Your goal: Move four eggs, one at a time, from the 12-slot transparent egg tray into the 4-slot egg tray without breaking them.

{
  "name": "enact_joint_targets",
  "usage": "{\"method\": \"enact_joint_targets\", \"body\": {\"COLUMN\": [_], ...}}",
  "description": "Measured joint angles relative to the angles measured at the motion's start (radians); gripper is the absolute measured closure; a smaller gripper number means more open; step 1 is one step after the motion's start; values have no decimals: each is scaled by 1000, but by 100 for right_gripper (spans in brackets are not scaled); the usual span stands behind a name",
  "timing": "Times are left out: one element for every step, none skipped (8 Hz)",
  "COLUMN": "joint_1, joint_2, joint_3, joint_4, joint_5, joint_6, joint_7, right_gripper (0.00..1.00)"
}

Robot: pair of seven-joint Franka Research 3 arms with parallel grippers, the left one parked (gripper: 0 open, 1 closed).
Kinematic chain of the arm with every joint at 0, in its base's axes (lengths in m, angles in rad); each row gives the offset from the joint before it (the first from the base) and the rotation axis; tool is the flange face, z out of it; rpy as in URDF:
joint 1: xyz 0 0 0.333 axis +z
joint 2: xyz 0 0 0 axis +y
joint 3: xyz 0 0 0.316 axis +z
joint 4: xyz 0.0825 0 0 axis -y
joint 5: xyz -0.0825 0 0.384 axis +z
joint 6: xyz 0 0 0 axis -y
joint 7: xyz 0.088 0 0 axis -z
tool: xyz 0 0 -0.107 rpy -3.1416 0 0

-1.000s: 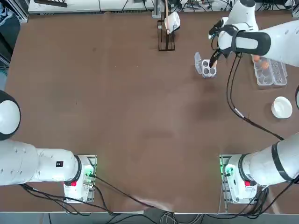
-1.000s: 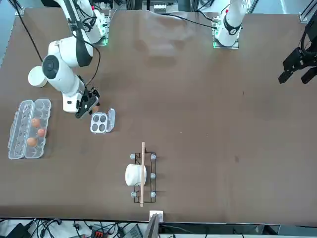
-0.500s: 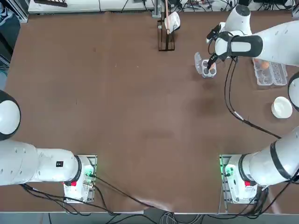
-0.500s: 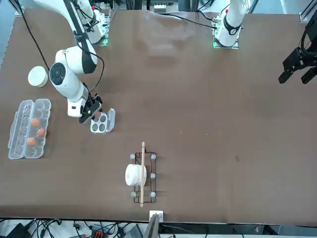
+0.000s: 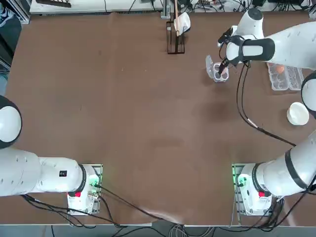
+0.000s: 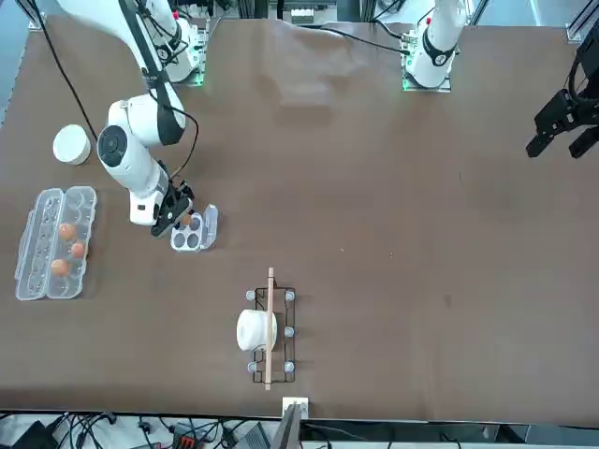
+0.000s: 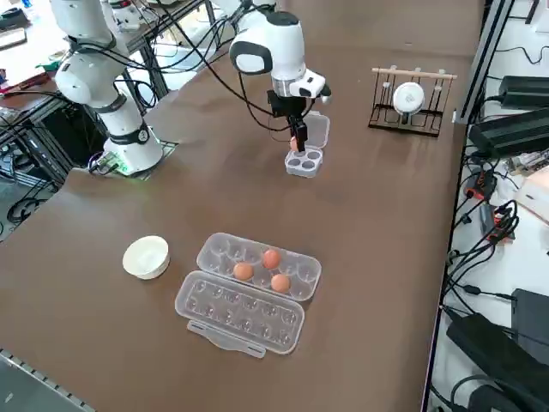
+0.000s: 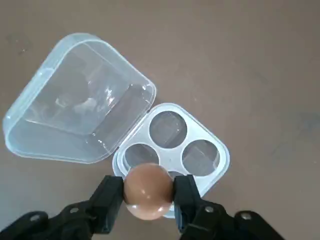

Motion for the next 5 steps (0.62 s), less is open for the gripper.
{"method": "enact_joint_targets", "body": {"joint_1": [0, 0, 1, 3, 8], "joint_2": [13, 27, 37, 43, 44], "joint_3": [0, 0, 0, 0, 1], "joint_4": [0, 0, 0, 0, 0], "joint_5": [0, 0, 0, 0, 0], "joint_6": [19, 35, 43, 46, 46], "joint_7": [0, 0, 3, 13, 30], "right_gripper": [41, 41, 41, 41, 41]}}
